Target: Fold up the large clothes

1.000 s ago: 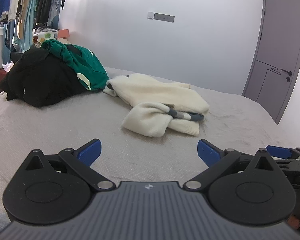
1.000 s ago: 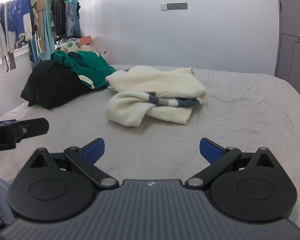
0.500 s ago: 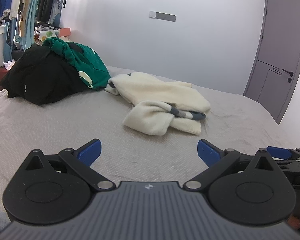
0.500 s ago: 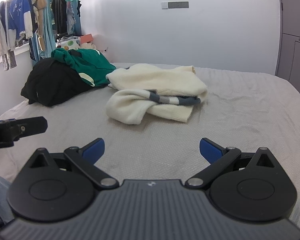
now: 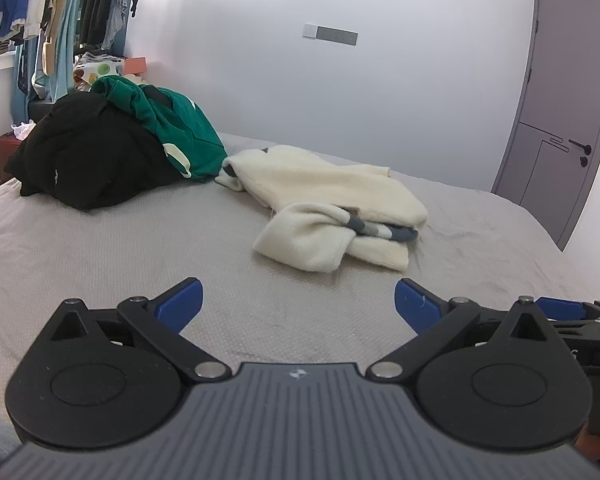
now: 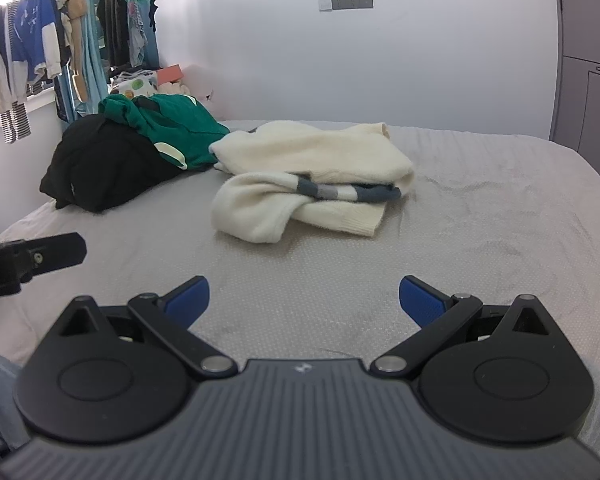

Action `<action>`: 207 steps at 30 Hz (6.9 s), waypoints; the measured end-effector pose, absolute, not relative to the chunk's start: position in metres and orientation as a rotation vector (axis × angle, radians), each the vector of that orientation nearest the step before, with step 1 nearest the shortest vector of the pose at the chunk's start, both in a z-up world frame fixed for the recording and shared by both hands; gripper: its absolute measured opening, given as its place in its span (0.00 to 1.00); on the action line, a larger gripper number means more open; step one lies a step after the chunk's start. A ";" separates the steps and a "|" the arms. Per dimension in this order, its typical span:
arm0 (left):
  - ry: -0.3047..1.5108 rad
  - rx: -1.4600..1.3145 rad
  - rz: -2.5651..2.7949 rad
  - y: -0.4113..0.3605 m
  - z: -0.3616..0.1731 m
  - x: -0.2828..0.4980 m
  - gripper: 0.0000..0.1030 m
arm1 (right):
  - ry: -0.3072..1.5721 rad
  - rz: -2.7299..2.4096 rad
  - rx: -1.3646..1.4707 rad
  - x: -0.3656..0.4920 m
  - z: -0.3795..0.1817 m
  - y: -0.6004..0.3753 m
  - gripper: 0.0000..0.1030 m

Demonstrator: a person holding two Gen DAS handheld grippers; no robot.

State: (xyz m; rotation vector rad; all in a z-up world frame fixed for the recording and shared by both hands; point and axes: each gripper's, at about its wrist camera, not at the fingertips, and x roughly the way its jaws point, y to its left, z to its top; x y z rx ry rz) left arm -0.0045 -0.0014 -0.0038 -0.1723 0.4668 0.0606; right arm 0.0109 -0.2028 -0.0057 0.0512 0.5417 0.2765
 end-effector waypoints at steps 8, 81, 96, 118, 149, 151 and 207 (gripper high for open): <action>0.467 -0.162 0.066 0.001 -0.007 0.000 1.00 | 0.542 0.277 0.043 0.014 -0.006 -0.200 1.00; 0.505 -0.354 0.022 0.119 -0.166 0.294 0.65 | 0.417 0.291 0.039 0.323 -0.104 -0.138 0.20; 0.346 -0.277 -0.014 0.090 -0.114 0.232 0.65 | 0.239 0.379 0.073 0.238 -0.034 -0.159 0.09; 0.304 -0.229 -0.049 0.025 -0.109 0.222 0.65 | 0.238 0.579 0.067 0.101 -0.019 -0.176 0.08; 0.123 -0.350 0.030 0.059 -0.042 0.175 0.08 | 0.211 0.268 0.020 0.102 -0.020 -0.195 0.08; 0.116 -0.336 0.013 0.053 -0.034 0.156 0.07 | 0.191 0.256 0.037 0.098 -0.016 -0.202 0.08; 0.557 0.038 0.335 -0.029 -0.168 0.183 0.70 | 0.208 0.449 0.236 0.093 -0.038 -0.215 0.03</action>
